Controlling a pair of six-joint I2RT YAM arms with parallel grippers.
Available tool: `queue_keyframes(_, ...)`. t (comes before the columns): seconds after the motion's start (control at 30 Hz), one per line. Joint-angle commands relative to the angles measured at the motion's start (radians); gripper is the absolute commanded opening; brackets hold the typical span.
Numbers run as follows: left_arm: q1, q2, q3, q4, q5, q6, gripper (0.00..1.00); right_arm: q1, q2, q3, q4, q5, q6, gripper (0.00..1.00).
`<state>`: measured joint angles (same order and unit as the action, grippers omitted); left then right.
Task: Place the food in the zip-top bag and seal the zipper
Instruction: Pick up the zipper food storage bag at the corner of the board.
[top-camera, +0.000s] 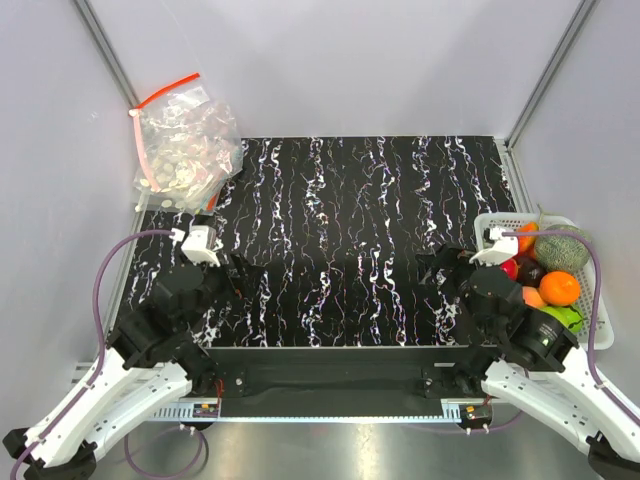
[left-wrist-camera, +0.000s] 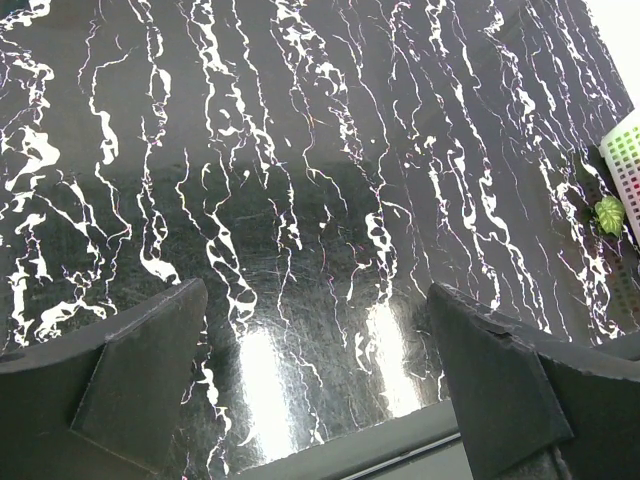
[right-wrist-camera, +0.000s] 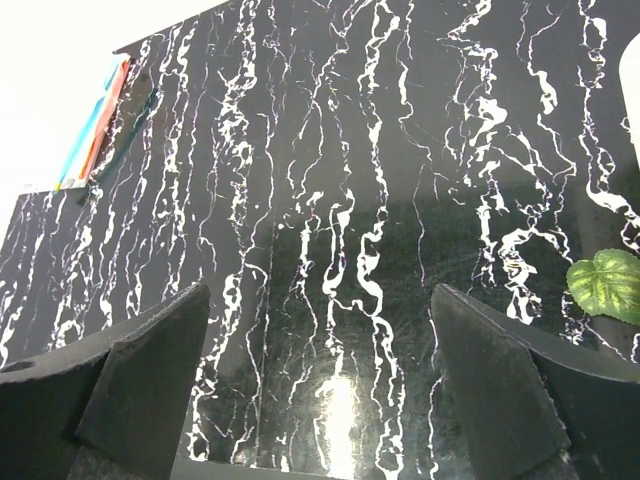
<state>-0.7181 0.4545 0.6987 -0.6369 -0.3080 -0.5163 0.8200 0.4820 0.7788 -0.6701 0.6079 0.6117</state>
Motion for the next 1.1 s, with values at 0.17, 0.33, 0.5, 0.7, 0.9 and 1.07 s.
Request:
queue_keyframes(0.17,0.000,0.046,0.025,0.040,-0.025,0.006,0.99,0.002,-0.060,-0.012,0.037,-0.003,-0.046,1.00)
queue_keyframes(0.33,0.002,0.093,0.056,-0.004,-0.184,-0.141,0.99,0.002,-0.094,-0.045,0.069,-0.026,-0.055,1.00)
queue_keyframes(0.5,0.031,0.231,0.096,0.130,-0.212,-0.162,0.99,0.004,-0.099,-0.046,0.092,-0.059,-0.078,1.00)
queue_keyframes(0.7,0.268,0.432,0.211,0.279,0.019,-0.126,0.99,0.004,-0.105,-0.021,0.050,-0.069,-0.066,1.00)
queue_keyframes(0.9,0.498,0.657,0.396,0.374,0.202,-0.232,0.99,0.002,-0.126,-0.013,0.046,-0.085,-0.073,1.00)
queue_keyframes(1.07,0.542,0.939,0.681,0.287,0.043,-0.142,0.99,0.002,-0.129,-0.006,0.046,-0.100,-0.075,0.99)
